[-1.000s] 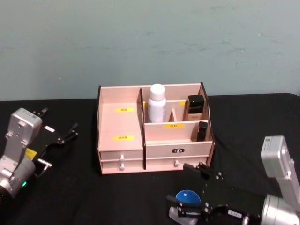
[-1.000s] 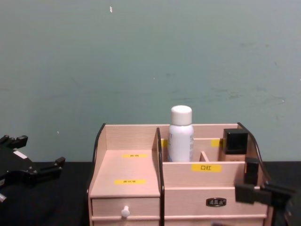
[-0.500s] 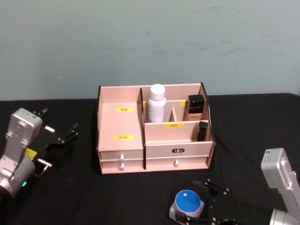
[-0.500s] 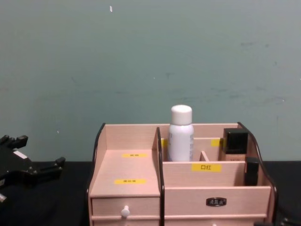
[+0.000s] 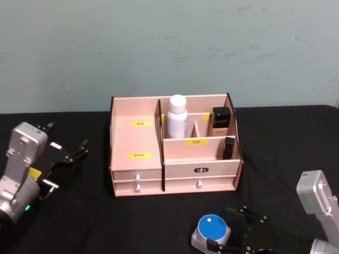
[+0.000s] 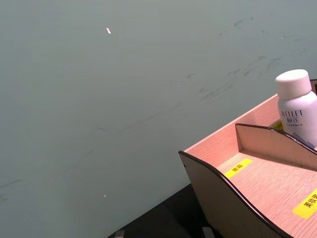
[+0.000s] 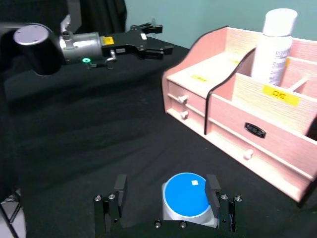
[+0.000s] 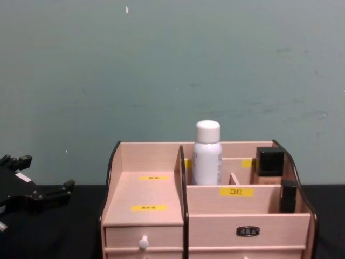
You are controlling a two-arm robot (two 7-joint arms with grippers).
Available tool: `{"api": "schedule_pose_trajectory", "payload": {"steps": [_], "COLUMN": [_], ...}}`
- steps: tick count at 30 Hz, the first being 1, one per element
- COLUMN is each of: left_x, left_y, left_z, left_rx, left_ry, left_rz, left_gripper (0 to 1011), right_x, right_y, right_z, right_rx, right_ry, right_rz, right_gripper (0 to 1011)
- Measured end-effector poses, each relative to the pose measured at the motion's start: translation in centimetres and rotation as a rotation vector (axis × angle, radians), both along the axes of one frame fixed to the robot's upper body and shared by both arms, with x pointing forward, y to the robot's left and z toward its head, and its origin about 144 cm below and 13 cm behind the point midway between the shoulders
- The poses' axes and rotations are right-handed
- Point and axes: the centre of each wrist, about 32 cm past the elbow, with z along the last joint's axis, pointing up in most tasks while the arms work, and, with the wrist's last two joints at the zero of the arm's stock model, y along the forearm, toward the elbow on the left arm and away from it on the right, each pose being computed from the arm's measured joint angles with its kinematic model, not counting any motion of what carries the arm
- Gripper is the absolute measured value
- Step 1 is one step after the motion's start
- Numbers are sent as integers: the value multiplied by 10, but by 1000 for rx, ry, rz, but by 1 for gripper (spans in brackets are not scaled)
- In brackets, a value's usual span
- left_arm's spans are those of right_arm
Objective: Pick up the facial cleanser and watermelon frost from the table and place them into the tiered storage box.
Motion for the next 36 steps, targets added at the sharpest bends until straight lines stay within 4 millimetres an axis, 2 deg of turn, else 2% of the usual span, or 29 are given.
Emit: {"api": "schedule_pose_trajectory", "payload": {"steps": [13, 36], "left_x": [0, 0], "left_y": [0, 0], "left_z": [0, 0], "left_rx": [0, 0], "left_ry": [0, 0], "left_rz": [0, 0], "left_gripper": [1010, 1010], "right_x": [13, 29], "right_y": [-3, 7], "right_z": [-7, -24], "right_rx": [-14, -13], "right_ry": [1, 38], "right_rz": [-29, -7], "right_gripper": [1002, 1002]}}
